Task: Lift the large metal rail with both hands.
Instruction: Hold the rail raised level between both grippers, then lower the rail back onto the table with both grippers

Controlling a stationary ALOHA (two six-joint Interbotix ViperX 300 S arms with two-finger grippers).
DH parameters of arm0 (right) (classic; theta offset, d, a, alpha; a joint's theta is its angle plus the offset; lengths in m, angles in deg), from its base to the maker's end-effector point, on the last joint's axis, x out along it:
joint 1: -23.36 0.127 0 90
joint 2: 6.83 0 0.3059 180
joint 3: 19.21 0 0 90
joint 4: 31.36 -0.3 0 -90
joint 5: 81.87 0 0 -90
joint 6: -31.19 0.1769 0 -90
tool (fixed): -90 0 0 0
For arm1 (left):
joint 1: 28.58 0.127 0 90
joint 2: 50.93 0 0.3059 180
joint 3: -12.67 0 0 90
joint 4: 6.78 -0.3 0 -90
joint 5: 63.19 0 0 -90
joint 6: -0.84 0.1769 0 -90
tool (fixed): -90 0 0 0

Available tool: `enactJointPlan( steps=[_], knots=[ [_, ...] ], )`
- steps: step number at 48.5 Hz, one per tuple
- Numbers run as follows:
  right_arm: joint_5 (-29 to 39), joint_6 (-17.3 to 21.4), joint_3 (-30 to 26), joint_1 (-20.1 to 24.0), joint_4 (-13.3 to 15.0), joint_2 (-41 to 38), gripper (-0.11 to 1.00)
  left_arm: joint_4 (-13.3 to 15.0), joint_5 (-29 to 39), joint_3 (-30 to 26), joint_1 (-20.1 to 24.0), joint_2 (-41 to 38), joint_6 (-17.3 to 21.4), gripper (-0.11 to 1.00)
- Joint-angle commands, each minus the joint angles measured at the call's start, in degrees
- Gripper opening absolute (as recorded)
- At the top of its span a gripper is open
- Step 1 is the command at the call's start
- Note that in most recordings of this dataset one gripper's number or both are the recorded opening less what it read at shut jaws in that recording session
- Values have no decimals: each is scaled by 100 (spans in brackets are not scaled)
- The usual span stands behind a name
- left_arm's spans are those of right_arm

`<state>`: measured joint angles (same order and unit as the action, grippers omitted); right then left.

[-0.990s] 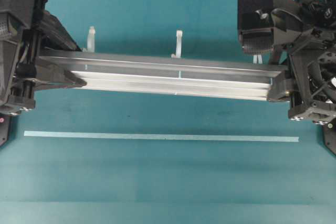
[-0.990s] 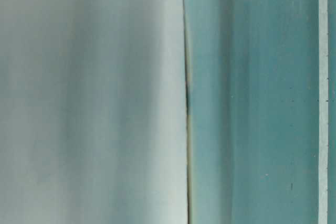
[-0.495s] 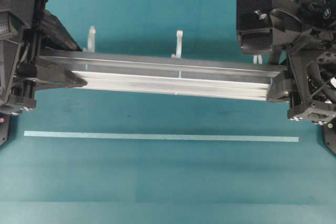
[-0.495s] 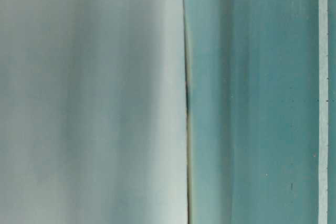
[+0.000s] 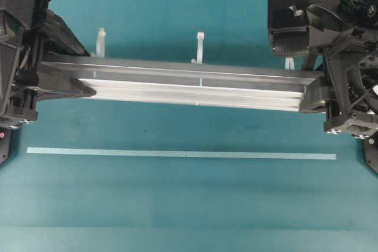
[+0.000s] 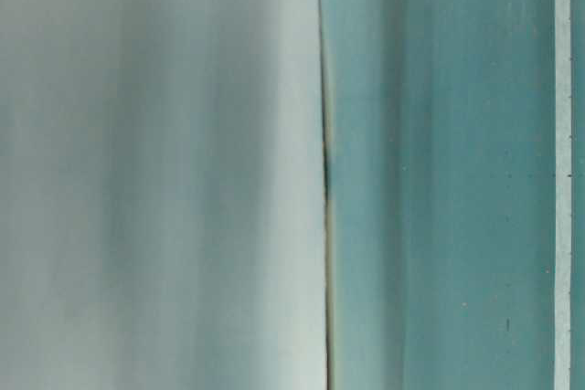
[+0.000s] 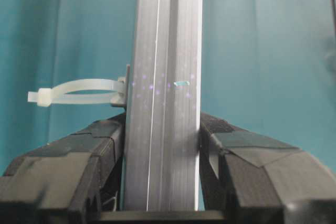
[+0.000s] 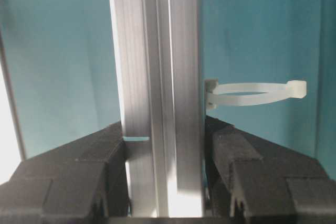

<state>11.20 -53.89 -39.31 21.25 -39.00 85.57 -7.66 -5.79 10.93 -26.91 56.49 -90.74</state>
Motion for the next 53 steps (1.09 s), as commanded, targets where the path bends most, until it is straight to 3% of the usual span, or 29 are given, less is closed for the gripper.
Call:
enactJointPlan(
  steps=[1,18,31,53],
  knots=[
    [-114,88,-308,35,-44,-9,38,-35,-123,-193,141,-62,-26,36],
    [-141,70,9,35,-44,-35,38,-35,-44,176,141,-149,-53,36],
    [-290,9,1213,35,-44,-88,38,-35,-229,932,132,-229,-44,36],
    [-1564,-53,2892,53,308,-18,38,-35,-905,2259,9,-721,-53,36]
  ],
)
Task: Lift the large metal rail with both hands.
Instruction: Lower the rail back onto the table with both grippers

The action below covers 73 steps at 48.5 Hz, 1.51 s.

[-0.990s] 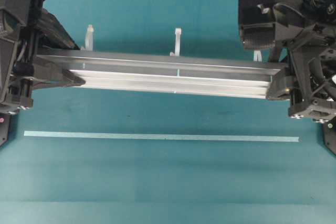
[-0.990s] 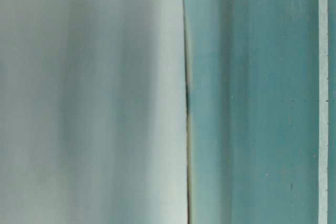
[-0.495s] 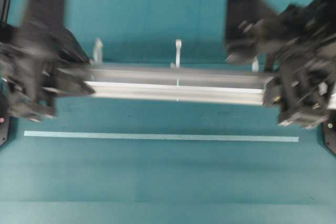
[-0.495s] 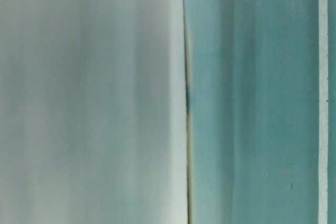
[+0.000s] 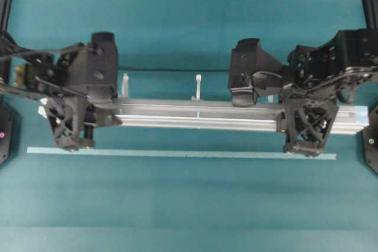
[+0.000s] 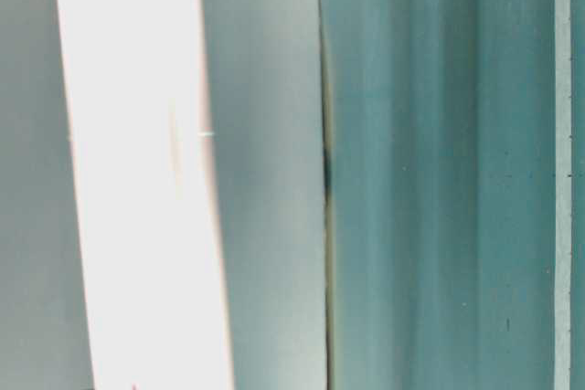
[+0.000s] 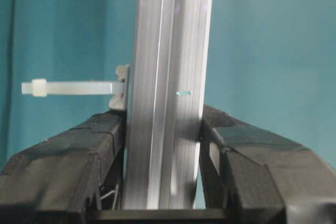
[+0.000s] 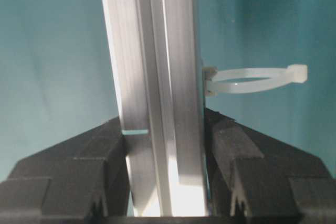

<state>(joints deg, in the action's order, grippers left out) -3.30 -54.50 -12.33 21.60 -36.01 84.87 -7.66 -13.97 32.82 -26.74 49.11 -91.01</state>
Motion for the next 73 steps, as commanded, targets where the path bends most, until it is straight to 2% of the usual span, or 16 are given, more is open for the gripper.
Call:
enactJointPlan(
  steps=[1,13,21,32,46,53,64,73],
  knots=[
    [-185,9,272,18,9,44,38,-35,-141,123,-18,-9,-26,36],
    [-1362,-62,1028,62,9,0,38,-35,-712,527,-18,-290,-26,36],
    [-1907,-97,1406,62,35,-70,38,-35,-817,694,0,-483,-26,36],
    [-2637,-123,1811,88,35,-220,38,-35,-1345,976,-26,-756,-44,36],
    [-3164,-132,1898,272,35,-589,38,-35,-1521,1178,-88,-958,-123,36],
    [-3393,-141,2004,290,35,-756,38,-35,-1898,1433,-176,-1028,-176,36],
    [-3894,-123,2347,290,35,-782,38,-35,-2180,1740,-264,-1063,-352,36],
    [-4052,-123,2435,290,35,-817,38,-35,-2303,1819,-255,-1116,-343,36]
  ],
)
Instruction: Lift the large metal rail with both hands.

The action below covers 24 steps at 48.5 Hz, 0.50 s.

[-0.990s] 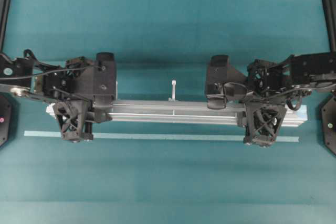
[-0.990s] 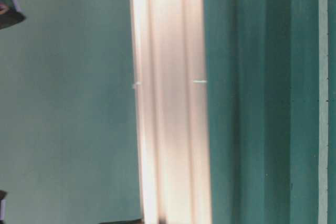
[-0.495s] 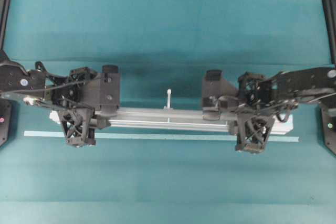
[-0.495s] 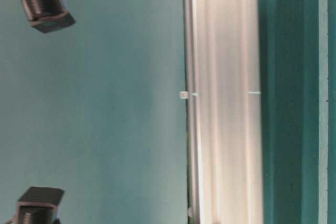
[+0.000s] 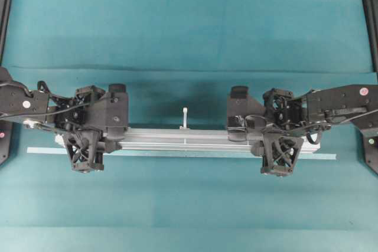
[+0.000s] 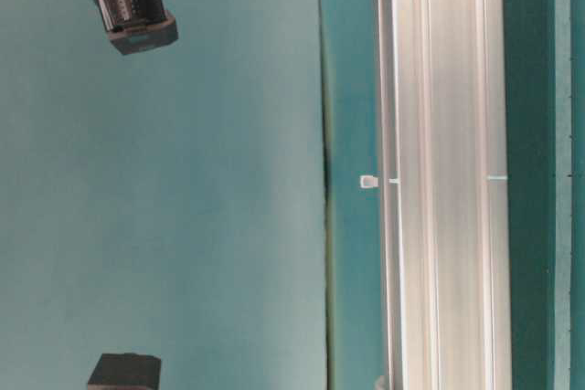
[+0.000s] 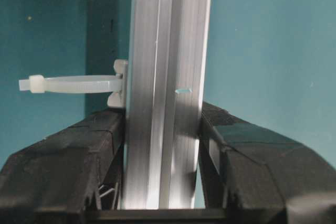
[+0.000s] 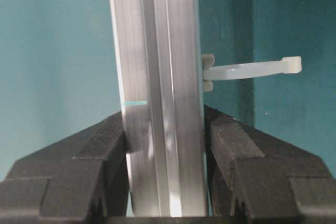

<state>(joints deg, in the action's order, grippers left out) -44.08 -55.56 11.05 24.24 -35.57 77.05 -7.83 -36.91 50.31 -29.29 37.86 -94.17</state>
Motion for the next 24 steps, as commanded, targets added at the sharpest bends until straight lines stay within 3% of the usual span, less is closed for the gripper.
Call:
enactJointPlan(
  steps=[1,24],
  knots=[
    [9,-18,105,26,-9,-44,38,-18,-35,88,-9,0,-26,36],
    [-475,-26,202,26,-9,-378,38,-18,-519,62,-9,-422,-53,36]
  ],
)
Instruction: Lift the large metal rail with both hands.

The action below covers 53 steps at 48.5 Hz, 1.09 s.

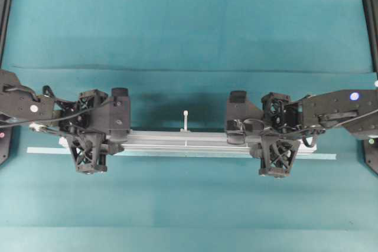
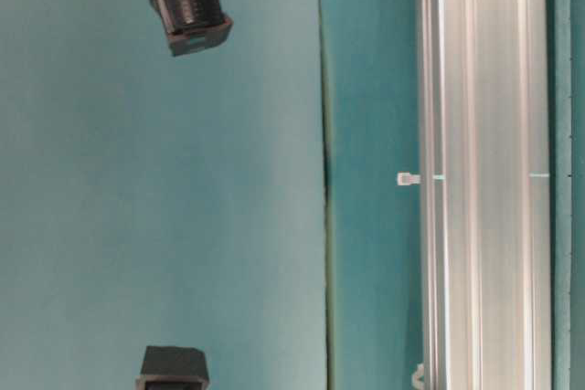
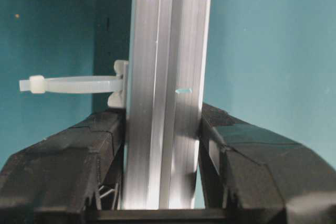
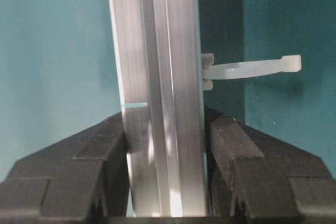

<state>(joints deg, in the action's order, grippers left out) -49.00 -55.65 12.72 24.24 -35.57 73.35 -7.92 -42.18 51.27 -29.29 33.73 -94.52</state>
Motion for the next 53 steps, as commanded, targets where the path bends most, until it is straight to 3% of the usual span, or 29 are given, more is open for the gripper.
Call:
enactJointPlan(
  steps=[1,53],
  knots=[
    [9,-18,44,26,0,-18,38,-9,9,-35,0,-9,-18,36],
    [-299,-26,44,-97,-9,-97,38,-9,0,35,53,-35,0,36]
  ],
)
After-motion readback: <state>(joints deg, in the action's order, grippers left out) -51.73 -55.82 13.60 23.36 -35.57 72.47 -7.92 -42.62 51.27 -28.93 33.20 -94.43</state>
